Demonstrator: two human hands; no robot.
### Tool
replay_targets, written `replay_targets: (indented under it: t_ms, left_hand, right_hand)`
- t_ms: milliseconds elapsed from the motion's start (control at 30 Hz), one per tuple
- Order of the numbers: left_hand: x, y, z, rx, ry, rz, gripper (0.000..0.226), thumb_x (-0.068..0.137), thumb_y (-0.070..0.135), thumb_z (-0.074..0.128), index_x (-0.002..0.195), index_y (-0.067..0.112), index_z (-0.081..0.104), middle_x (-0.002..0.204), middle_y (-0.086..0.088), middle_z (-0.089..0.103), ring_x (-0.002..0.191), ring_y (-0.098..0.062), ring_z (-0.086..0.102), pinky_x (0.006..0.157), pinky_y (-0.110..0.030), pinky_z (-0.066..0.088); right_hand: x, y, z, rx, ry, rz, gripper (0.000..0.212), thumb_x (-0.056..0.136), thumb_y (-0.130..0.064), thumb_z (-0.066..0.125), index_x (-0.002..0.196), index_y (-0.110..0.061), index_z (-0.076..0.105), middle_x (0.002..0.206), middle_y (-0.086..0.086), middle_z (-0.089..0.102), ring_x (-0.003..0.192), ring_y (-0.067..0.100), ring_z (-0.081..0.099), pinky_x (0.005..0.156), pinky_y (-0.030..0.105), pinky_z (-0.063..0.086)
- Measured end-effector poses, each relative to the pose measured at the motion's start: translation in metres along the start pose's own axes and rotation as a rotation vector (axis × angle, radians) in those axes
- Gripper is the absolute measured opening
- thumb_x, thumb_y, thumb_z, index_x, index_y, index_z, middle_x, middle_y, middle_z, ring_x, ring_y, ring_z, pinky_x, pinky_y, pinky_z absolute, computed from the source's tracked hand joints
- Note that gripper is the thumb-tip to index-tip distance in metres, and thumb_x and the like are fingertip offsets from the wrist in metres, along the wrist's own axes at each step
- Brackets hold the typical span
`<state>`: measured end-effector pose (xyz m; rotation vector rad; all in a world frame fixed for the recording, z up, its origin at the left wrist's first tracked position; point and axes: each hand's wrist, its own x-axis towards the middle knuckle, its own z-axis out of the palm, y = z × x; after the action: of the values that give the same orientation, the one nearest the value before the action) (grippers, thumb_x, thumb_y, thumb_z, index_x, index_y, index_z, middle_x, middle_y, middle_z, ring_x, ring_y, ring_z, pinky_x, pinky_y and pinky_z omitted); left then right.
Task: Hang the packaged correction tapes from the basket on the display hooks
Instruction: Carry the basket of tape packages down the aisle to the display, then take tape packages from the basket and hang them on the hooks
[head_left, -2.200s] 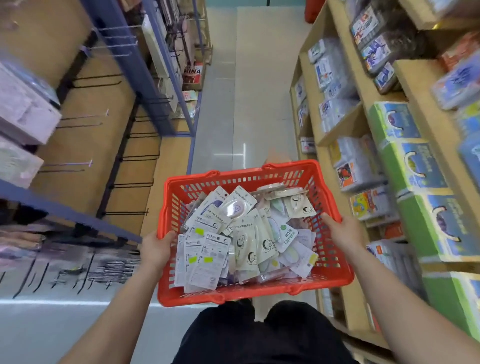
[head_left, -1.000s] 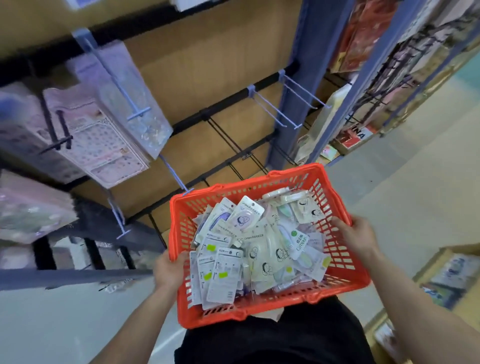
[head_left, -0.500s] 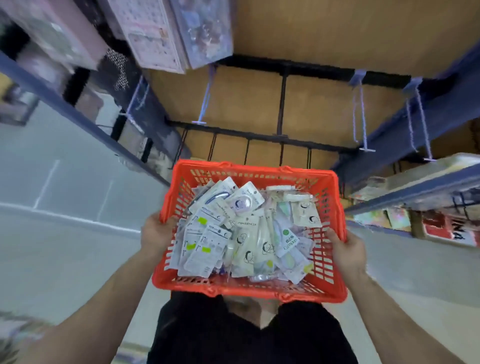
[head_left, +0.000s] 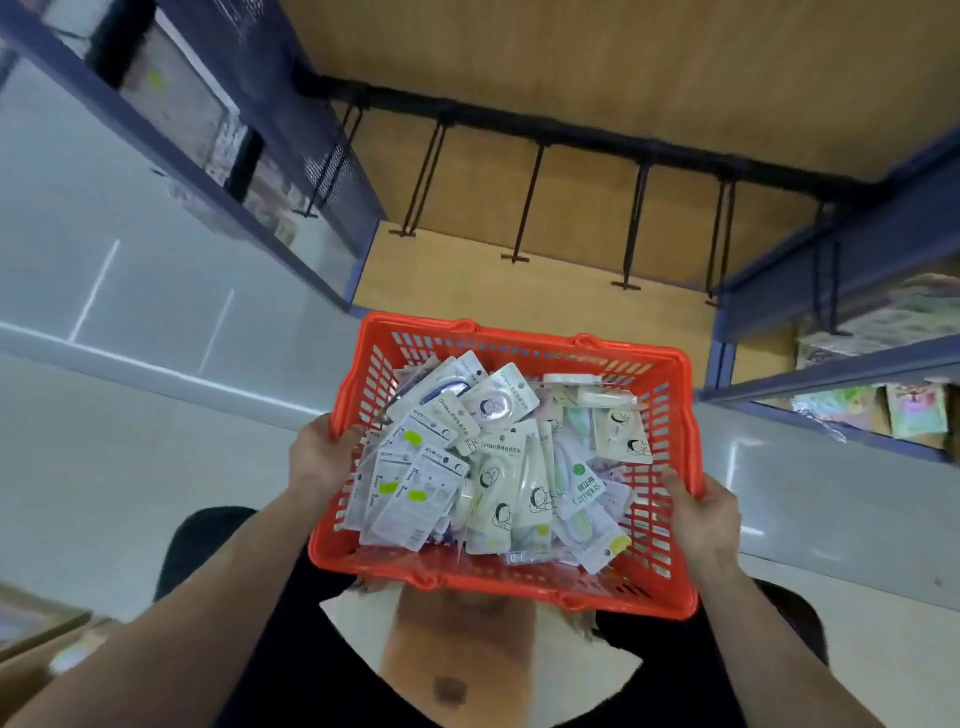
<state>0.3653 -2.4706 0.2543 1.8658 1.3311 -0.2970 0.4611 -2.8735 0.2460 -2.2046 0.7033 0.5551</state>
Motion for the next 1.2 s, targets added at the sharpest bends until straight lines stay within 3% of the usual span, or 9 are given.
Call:
replay_targets:
  t_ms: [333, 533, 667, 733, 800, 900, 967, 1100, 1200]
  left_hand:
    - [0.188, -0.112, 0.160, 0.017, 0.028, 0.037, 0.029, 0.097, 0.027, 0.062, 0.118, 0.008, 0.070, 0.101, -0.019, 0.075, 0.090, -0.037, 0.071, 0.086, -0.046, 0.058]
    - [0.239, -0.136, 0.202, -0.025, 0.083, 0.126, 0.030, 0.095, 0.030, 0.065, 0.116, 0.010, 0.072, 0.101, -0.020, 0.075, 0.096, -0.038, 0.071, 0.085, -0.042, 0.055]
    - [0.230, -0.130, 0.196, -0.010, 0.140, 0.198, 0.050, 0.091, 0.034, 0.067, 0.133, 0.007, 0.059, 0.126, -0.018, 0.067, 0.118, -0.035, 0.063, 0.097, -0.041, 0.048]
    - [0.208, -0.123, 0.193, 0.069, 0.297, 0.362, 0.060, 0.088, 0.035, 0.069, 0.140, 0.010, 0.052, 0.136, -0.014, 0.057, 0.128, -0.032, 0.052, 0.105, -0.044, 0.043]
    - [0.181, -0.110, 0.201, 0.111, 0.315, 0.555, 0.047, 0.087, 0.032, 0.070, 0.129, 0.015, 0.059, 0.124, -0.008, 0.060, 0.119, -0.028, 0.055, 0.100, -0.043, 0.045]
    - [0.148, -0.101, 0.231, 0.097, -0.102, 0.539, 0.025, 0.090, 0.029, 0.071, 0.112, 0.018, 0.064, 0.105, -0.001, 0.068, 0.097, -0.025, 0.066, 0.084, -0.038, 0.054]
    - [0.138, -0.109, 0.254, 0.162, -0.278, 0.455, 0.034, 0.090, 0.028, 0.071, 0.120, 0.014, 0.061, 0.110, -0.006, 0.068, 0.100, -0.026, 0.065, 0.088, -0.035, 0.053]
    - [0.140, -0.127, 0.280, 0.113, -0.316, 0.397, 0.042, 0.088, 0.020, 0.073, 0.126, 0.012, 0.059, 0.107, 0.002, 0.062, 0.097, -0.018, 0.060, 0.088, -0.026, 0.046]
    - [0.147, -0.135, 0.283, 0.020, -0.383, 0.358, 0.053, 0.070, 0.014, 0.071, 0.122, 0.018, 0.062, 0.117, 0.001, 0.069, 0.091, -0.026, 0.069, 0.089, -0.038, 0.056]
  right_hand:
    - [0.152, 0.109, 0.187, -0.048, 0.049, -0.036, 0.026, 0.096, -0.038, 0.066, 0.092, -0.012, 0.071, 0.080, 0.013, 0.071, 0.078, 0.037, 0.071, 0.082, 0.048, 0.059]
    - [0.194, 0.129, 0.224, -0.041, 0.124, -0.110, 0.022, 0.095, -0.031, 0.065, 0.091, -0.011, 0.072, 0.078, 0.014, 0.068, 0.083, 0.038, 0.069, 0.077, 0.041, 0.053]
    - [0.188, 0.116, 0.222, -0.102, 0.198, -0.081, 0.042, 0.091, -0.034, 0.065, 0.126, -0.011, 0.064, 0.117, 0.017, 0.068, 0.111, 0.039, 0.064, 0.091, 0.043, 0.050]
    - [0.170, 0.107, 0.225, -0.149, 0.359, -0.211, 0.055, 0.089, -0.034, 0.065, 0.138, -0.011, 0.055, 0.133, 0.016, 0.058, 0.126, 0.038, 0.052, 0.100, 0.049, 0.046]
    - [0.153, 0.099, 0.235, -0.188, 0.417, -0.427, 0.052, 0.088, -0.030, 0.066, 0.136, -0.013, 0.056, 0.127, 0.012, 0.058, 0.122, 0.035, 0.053, 0.099, 0.047, 0.048]
    - [0.130, 0.087, 0.262, -0.103, -0.013, -0.502, 0.051, 0.092, -0.030, 0.068, 0.139, -0.015, 0.055, 0.123, 0.003, 0.063, 0.108, 0.025, 0.064, 0.090, 0.037, 0.051]
    - [0.122, 0.087, 0.284, -0.113, -0.252, -0.441, 0.058, 0.096, -0.033, 0.067, 0.146, -0.011, 0.049, 0.136, 0.006, 0.058, 0.119, 0.024, 0.060, 0.096, 0.036, 0.049]
    - [0.131, 0.088, 0.312, -0.115, -0.293, -0.428, 0.058, 0.094, -0.039, 0.069, 0.140, -0.009, 0.051, 0.132, 0.011, 0.059, 0.115, 0.024, 0.057, 0.098, 0.041, 0.049]
    - [0.140, 0.086, 0.320, -0.047, -0.361, -0.362, 0.045, 0.088, -0.047, 0.074, 0.122, -0.020, 0.061, 0.111, -0.004, 0.069, 0.102, 0.018, 0.067, 0.082, 0.032, 0.053]
